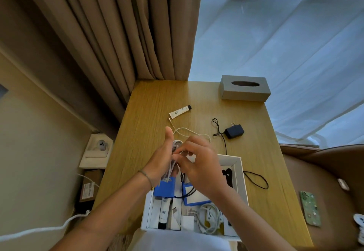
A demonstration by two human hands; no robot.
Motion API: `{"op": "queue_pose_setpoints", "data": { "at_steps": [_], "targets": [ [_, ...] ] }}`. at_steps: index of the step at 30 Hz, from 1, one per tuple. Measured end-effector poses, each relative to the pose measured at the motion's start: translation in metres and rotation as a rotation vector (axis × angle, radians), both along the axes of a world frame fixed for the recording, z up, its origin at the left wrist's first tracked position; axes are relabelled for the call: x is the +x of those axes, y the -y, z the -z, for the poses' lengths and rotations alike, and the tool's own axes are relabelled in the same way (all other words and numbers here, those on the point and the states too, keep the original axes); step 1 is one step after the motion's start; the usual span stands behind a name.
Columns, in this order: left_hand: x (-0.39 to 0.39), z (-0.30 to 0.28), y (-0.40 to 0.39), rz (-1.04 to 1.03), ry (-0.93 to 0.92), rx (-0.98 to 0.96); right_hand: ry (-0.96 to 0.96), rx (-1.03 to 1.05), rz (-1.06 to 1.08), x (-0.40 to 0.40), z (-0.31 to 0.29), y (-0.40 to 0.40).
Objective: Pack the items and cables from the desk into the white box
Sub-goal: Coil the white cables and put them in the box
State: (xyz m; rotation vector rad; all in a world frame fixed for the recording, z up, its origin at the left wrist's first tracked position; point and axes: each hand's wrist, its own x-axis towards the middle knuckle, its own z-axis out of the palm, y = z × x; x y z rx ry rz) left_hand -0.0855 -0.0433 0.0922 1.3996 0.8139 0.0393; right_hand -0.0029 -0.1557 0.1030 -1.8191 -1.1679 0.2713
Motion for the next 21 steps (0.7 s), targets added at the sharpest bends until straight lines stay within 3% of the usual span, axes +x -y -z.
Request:
{"op": "queue_pose_setpoints", "data": {
  "at_steps": [2,4,11,14,18,21],
  "targets": [
    [-0.002,-0.002,0.004,0.045,0.025,-0.138,0.064,0.039,0.058,0.0,0.009,0.003],
    [-0.003,-0.001,0.008,0.098,0.031,-0.187,-0.04,0.042,0.079,0.001,0.015,0.007],
    [0.0,0.023,0.027,0.101,0.016,-0.094,-0.274,-0.038,0.022,0.016,0.028,0.021],
    [0.002,0.046,0.037,0.093,-0.071,0.1,-0.331,-0.122,0.084,0.027,0.041,0.037],
    [-0.01,0.086,0.05,0.394,-0.286,0.604,-0.378,-0.211,0.16,0.032,0.062,0.064],
    [-0.015,0.109,0.061,0.617,-0.32,0.913,-0.384,-0.277,0.173,0.028,0.075,0.081]
  ]
}}
